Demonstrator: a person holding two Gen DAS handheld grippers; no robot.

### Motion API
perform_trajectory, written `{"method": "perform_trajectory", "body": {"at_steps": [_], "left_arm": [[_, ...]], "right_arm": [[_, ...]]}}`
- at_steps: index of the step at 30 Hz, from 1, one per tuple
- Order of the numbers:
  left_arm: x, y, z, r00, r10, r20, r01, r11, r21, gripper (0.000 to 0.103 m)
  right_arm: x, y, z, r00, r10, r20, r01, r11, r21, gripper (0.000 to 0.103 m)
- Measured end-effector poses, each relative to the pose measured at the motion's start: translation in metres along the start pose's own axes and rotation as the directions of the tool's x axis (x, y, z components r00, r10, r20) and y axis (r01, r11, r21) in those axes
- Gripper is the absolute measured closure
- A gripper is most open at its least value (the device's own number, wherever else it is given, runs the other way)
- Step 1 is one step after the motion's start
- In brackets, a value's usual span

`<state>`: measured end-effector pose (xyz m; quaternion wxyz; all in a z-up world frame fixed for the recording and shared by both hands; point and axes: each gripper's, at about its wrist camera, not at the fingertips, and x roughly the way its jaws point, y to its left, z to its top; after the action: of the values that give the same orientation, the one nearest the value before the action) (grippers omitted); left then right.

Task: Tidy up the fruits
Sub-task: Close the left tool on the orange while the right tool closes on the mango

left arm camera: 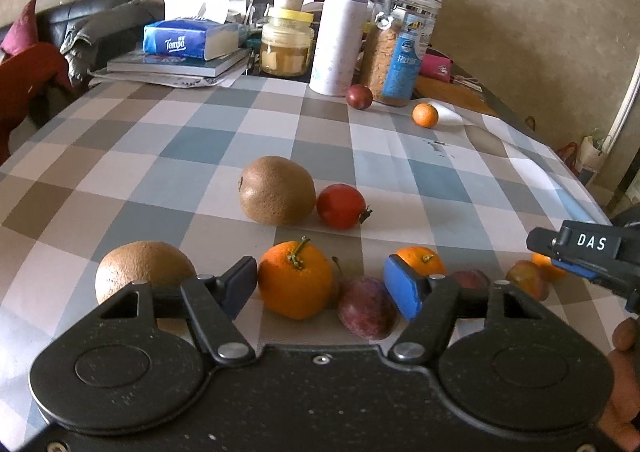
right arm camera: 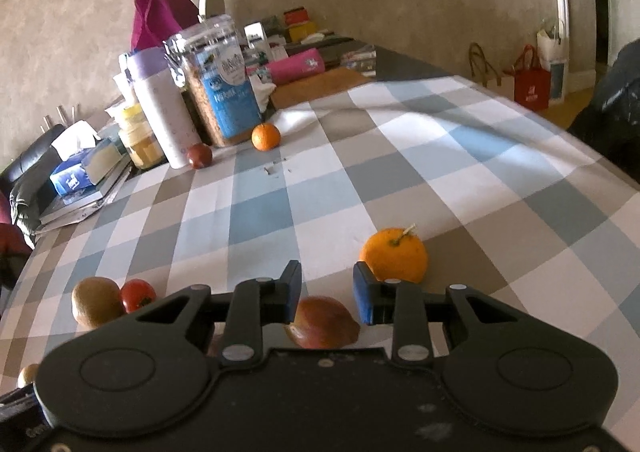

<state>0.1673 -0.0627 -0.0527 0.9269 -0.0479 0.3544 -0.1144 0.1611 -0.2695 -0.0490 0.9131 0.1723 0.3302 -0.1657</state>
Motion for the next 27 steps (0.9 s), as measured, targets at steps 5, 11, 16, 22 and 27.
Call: {"method": "perform_trajectory", "body": {"at_steps": [5,11,16,22,27], "left_arm": [[-0.001,0.008,0.002,1.000,-0.016,0.001,0.016,0.999,-0.047,0.037],[0.001,0.019,0.003,0.999,-0.046,-0.020,0.044,0.992,-0.116,0.037],[-0.005,0.023,0.004,0.999,-0.046,0.008,0.047,0.990,-0.136,0.036],[-0.004,0.021,0.003,1.000,-0.010,0.002,0.011,0.994,-0.109,0.036],[-0.006,0.013,0.000,1.000,0.027,0.006,-0.026,0.998,-0.058,0.032]], "right_arm": [[-0.008,0.004,-0.001,0.998,0.004,0.055,-0.001,0.999,-0.043,0.071],[-0.015,0.001,0.001,0.995,0.010,0.104,-0.007,1.000,-0.028,0.071],[-0.013,-0.008,0.002,0.998,0.045,0.048,-0.047,0.998,0.038,0.071],[-0.025,-0.003,-0.007,0.998,0.037,0.044,-0.036,0.999,-0.015,0.071],[-0.043,0.001,-0.019,0.996,0.038,0.078,-0.032,0.996,-0.079,0.071]]}}
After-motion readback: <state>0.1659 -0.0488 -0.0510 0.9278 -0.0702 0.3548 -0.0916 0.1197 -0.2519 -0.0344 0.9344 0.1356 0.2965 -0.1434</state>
